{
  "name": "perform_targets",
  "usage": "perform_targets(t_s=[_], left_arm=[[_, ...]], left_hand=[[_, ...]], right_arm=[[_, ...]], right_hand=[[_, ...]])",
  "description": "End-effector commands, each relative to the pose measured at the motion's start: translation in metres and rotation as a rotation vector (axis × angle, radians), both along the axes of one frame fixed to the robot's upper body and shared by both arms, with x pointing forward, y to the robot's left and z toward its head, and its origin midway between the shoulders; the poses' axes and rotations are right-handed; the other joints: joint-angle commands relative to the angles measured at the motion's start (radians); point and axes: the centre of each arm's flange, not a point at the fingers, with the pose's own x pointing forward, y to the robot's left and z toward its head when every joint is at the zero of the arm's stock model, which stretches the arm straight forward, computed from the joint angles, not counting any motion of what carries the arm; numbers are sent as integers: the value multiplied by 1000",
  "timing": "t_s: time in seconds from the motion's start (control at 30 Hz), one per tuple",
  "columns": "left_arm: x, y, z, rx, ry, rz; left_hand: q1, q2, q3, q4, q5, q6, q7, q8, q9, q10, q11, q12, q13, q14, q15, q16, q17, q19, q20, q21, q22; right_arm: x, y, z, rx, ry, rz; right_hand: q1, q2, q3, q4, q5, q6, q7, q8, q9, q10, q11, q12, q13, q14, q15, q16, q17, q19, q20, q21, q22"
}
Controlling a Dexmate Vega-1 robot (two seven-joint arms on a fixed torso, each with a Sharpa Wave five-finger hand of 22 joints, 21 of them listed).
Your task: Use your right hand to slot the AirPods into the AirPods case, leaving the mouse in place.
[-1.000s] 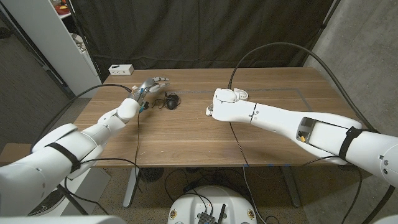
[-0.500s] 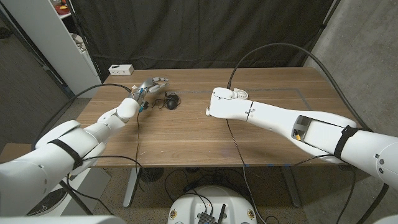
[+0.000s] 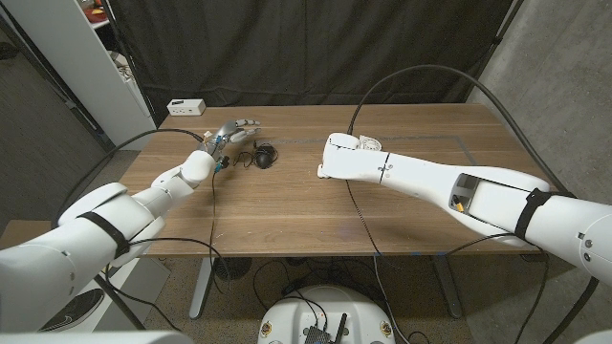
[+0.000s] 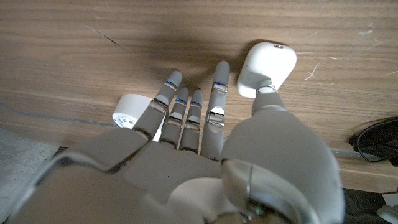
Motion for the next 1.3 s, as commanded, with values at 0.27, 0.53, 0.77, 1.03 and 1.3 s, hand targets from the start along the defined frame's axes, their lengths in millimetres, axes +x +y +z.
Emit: perform_targets(t_s=[0.27, 0.53, 0.77, 1.03, 1.3], left_arm=[[-2, 1, -8, -21, -6, -6], [-10, 3, -5, -29, -53, -18], [-16, 2, 0, -35, -87, -32], [-29, -1, 6, -96, -143, -86], [-45, -3, 12, -140, -179, -145]], left_hand=[[3, -4, -2, -5, -7, 5, 2, 3, 1, 4, -6, -2, 4, 6, -36, -5, 2, -2, 0, 4, 1], [0, -4, -3, -4, -10, -8, -4, -2, 1, 4, -6, -2, 4, 7, -36, -4, 2, -3, 0, 4, 2], [-1, -6, -3, -5, -11, -17, -9, -5, 0, 4, -3, -2, 4, 10, -29, -3, 2, -1, -2, 5, 1], [-4, -8, -4, -8, -14, -170, -35, -33, -5, 20, -3, 0, 1, 49, 38, 6, 3, 12, 4, 9, 1], [-14, -1, -3, -2, -14, -250, -37, -28, -9, 32, 2, 2, 1, 90, 42, 12, 4, 39, 19, 18, 1]], right_arm=[[-5, 2, 0, 14, -32, 17], [-25, -14, 18, 101, -76, -11], [-46, -26, 35, 186, -166, 11], [-60, -59, 32, 342, -351, -21], [-70, -88, 24, 557, -535, 56]], right_hand=[[19, -18, -5, 33, -5, -152, -16, 6, 94, -39, -10, -13, 18, 2, -9, 14, 21, 21, -3, 9, 3], [-65, -16, -30, 67, -11, -248, -4, -26, 116, -106, 5, -30, 28, -37, 24, -4, 25, -25, 24, -10, 3], [-98, -4, -34, 79, -11, -288, -39, -44, 118, -114, 14, -26, 31, -43, 27, -8, 28, -13, 1, -6, 1], [-139, 37, -27, 88, -3, -423, -119, -92, 93, -111, -23, -17, 37, -44, -70, -4, 38, -9, -88, -9, -2], [-134, 58, -10, 68, 2, -465, -191, -88, 68, -129, -55, -19, 42, -65, -122, -8, 44, -60, -124, -31, -4]])
